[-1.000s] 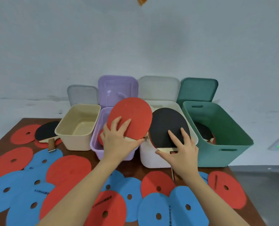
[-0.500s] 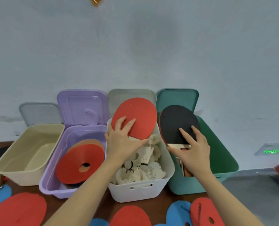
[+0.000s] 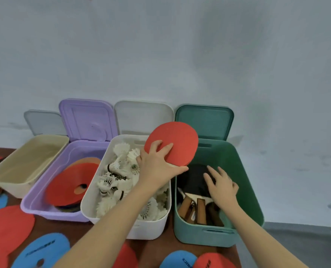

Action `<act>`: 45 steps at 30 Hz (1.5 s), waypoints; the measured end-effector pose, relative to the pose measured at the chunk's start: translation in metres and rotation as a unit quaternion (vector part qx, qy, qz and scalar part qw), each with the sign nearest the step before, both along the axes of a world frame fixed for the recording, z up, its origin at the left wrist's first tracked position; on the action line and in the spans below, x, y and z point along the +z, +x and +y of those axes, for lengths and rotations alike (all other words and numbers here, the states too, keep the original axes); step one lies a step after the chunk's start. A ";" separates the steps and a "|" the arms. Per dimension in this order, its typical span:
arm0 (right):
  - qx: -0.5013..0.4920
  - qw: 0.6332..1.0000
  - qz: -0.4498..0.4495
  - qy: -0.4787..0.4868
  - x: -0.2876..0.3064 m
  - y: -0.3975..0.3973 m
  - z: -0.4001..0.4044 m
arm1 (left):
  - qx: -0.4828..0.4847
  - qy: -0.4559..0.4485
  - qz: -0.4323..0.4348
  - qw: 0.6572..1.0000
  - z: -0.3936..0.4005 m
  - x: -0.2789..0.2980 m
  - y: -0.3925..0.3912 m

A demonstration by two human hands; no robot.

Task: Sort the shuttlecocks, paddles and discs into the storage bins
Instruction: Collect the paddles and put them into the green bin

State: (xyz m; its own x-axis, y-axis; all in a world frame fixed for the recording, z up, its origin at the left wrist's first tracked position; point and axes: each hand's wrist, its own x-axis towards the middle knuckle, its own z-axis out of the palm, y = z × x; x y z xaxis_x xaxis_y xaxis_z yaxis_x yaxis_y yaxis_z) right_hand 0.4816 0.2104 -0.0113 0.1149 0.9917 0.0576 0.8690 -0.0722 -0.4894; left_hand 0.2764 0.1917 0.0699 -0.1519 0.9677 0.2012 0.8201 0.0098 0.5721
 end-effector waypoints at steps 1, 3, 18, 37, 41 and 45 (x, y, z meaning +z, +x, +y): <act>0.005 0.998 0.040 0.058 0.006 0.003 -0.002 | -0.002 -0.007 0.001 1.000 0.001 -0.001 0.008; 0.033 0.979 0.123 0.158 0.025 0.008 -0.009 | -0.008 -0.019 -0.008 1.000 0.002 -0.004 0.028; 0.123 0.977 -0.114 0.133 0.018 0.064 -0.024 | -0.103 -0.143 0.015 0.984 0.006 -0.046 0.099; 0.275 0.940 -0.064 0.192 0.019 -0.043 -0.059 | -0.063 -0.008 0.181 0.981 -0.073 -0.032 -0.038; 0.302 0.931 -0.063 0.197 0.025 -0.089 -0.080 | -0.036 -0.002 0.180 0.983 -0.101 -0.033 -0.088; 0.311 0.929 -0.030 0.197 0.026 -0.146 -0.102 | -0.005 0.024 0.167 0.986 -0.136 -0.032 -0.143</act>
